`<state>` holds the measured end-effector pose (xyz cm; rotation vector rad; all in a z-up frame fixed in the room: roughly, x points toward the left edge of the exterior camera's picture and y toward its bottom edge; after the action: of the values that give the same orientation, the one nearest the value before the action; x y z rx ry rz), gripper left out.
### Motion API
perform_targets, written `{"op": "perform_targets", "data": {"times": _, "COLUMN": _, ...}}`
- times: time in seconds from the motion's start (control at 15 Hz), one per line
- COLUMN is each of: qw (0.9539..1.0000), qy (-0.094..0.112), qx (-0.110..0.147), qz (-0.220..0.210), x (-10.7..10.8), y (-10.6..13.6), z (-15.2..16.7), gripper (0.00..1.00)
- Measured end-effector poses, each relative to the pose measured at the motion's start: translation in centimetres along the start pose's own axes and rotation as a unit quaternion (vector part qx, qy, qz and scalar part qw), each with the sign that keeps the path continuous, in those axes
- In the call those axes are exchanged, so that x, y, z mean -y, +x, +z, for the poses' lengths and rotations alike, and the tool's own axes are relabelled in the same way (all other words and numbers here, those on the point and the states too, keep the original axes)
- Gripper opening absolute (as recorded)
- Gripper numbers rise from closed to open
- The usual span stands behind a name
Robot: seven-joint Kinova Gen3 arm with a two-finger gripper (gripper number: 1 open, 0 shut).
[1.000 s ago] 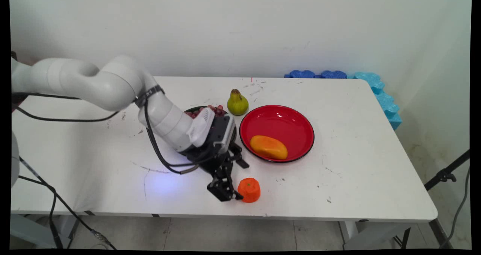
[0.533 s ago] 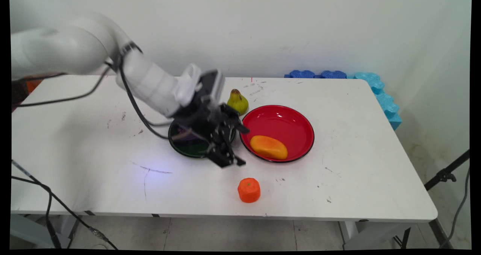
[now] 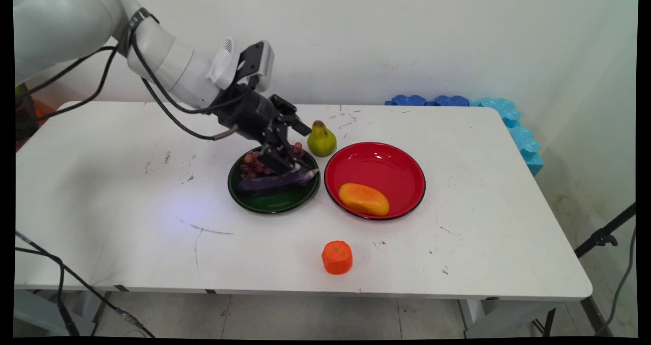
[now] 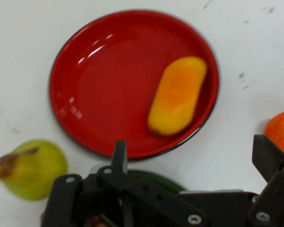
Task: Pick up the eggplant from the green plate
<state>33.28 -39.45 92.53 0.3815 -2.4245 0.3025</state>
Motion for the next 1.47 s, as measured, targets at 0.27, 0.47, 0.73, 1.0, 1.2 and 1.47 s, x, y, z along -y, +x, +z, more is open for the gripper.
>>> {"op": "perform_targets", "data": {"times": 0.27, "qw": 0.9992, "qy": 0.013, "qx": 0.032, "qz": -0.022, "x": 2.0, "y": -2.5, "z": 0.5, "gripper": 1.0}}
{"op": "perform_targets", "data": {"times": 0.47, "qw": 0.9979, "qy": 0.006, "qx": 0.058, "qz": -0.029, "x": 2.7, "y": -4.6, "z": 1.4, "gripper": 1.0}}
{"op": "perform_targets", "data": {"times": 0.73, "qw": 0.9965, "qy": -0.003, "qx": 0.078, "qz": -0.032, "x": 3.0, "y": -6.4, "z": 2.7, "gripper": 1.0}}
{"op": "perform_targets", "data": {"times": 1.0, "qw": 0.9946, "qy": -0.014, "qx": 0.097, "qz": -0.033, "x": 3.1, "y": -8.2, "z": 4.5, "gripper": 1.0}}
{"op": "perform_targets", "data": {"times": 1.2, "qw": 0.9936, "qy": -0.02, "qx": 0.106, "qz": -0.034, "x": 3.0, "y": -9.4, "z": 5.6, "gripper": 1.0}}
{"op": "perform_targets", "data": {"times": 1.47, "qw": 0.9924, "qy": -0.025, "qx": 0.114, "qz": -0.039, "x": 2.9, "y": -10.7, "z": 7.0, "gripper": 1.0}}
